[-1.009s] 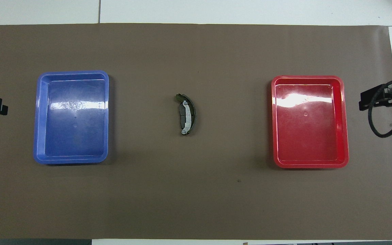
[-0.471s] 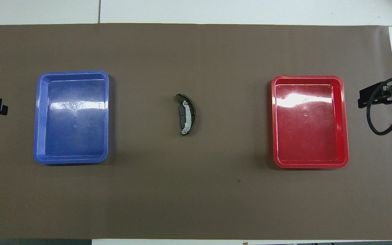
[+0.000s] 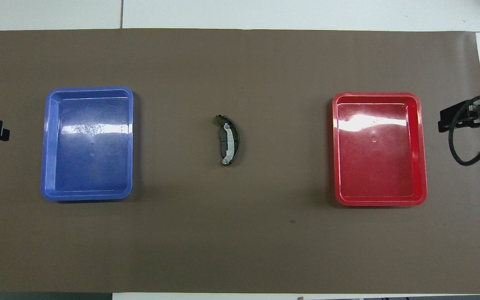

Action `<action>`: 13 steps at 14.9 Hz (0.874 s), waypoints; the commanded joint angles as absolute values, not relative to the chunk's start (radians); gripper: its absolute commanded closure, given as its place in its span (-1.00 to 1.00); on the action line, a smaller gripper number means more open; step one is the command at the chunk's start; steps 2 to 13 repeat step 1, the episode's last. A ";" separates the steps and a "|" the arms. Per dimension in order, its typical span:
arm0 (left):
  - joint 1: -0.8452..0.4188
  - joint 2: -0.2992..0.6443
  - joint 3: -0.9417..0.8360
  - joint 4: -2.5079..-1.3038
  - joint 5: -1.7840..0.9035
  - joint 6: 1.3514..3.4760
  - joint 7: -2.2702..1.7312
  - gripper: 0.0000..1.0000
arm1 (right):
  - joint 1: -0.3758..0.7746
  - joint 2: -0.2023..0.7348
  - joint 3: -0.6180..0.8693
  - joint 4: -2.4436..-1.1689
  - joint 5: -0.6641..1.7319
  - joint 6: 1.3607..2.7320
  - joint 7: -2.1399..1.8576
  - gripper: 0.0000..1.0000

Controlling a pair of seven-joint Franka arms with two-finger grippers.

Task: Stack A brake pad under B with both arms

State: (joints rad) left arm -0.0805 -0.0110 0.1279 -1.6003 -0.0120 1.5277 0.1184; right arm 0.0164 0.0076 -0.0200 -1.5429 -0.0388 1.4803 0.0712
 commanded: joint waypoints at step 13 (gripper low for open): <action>-0.077 -0.029 0.126 -1.620 0.005 1.531 0.121 -0.99 | 0.012 0.008 -0.017 -1.539 -0.051 1.485 0.048 -0.99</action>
